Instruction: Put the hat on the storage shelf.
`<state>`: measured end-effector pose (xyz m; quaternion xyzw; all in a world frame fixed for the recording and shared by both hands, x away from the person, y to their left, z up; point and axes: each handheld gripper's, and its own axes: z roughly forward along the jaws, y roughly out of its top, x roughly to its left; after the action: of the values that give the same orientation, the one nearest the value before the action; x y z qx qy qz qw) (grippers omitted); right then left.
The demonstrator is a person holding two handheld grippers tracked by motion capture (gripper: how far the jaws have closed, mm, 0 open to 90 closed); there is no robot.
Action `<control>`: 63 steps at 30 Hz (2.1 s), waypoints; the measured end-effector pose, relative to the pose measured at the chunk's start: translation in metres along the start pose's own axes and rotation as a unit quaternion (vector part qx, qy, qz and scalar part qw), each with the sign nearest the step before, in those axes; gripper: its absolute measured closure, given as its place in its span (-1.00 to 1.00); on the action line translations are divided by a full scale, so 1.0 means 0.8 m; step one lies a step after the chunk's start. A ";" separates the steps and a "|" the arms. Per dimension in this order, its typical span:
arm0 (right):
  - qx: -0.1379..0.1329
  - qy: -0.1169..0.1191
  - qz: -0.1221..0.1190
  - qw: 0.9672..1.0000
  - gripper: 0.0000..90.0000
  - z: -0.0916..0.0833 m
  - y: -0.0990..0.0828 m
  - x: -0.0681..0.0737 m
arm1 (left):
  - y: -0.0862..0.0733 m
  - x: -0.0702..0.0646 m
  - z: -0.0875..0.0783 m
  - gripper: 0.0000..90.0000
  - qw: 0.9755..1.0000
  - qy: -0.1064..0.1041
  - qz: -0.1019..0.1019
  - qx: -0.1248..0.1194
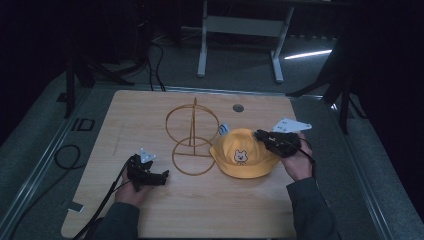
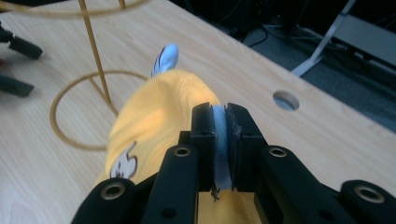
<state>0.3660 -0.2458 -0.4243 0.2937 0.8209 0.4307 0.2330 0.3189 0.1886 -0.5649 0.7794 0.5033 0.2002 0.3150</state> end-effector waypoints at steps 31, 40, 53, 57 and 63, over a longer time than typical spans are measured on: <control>0.077 0.037 -0.031 0.996 0.49 -0.006 0.013 -0.018 | 0.000 0.000 0.000 -0.96 1.000 0.001 0.001 0.000; 0.108 0.048 -0.050 0.992 0.40 0.008 0.027 -0.016 | 0.000 0.000 0.000 -0.96 1.000 0.001 0.001 0.000; 0.161 0.067 -0.069 0.982 0.22 0.027 0.038 -0.013 | 0.000 0.000 0.000 -0.96 1.000 0.001 0.001 -0.001; 0.177 0.074 -0.078 0.978 0.14 0.036 0.040 -0.010 | 0.000 0.000 0.000 -0.96 1.000 0.001 0.001 0.000; 0.204 0.072 -0.090 0.972 0.10 0.046 0.043 -0.008 | 0.000 0.000 0.000 -0.96 1.000 0.001 0.001 -0.001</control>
<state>0.4039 -0.2136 -0.4140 0.2278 0.9292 0.2517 0.1460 0.3191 0.1886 -0.5650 0.7795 0.5028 0.2013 0.3148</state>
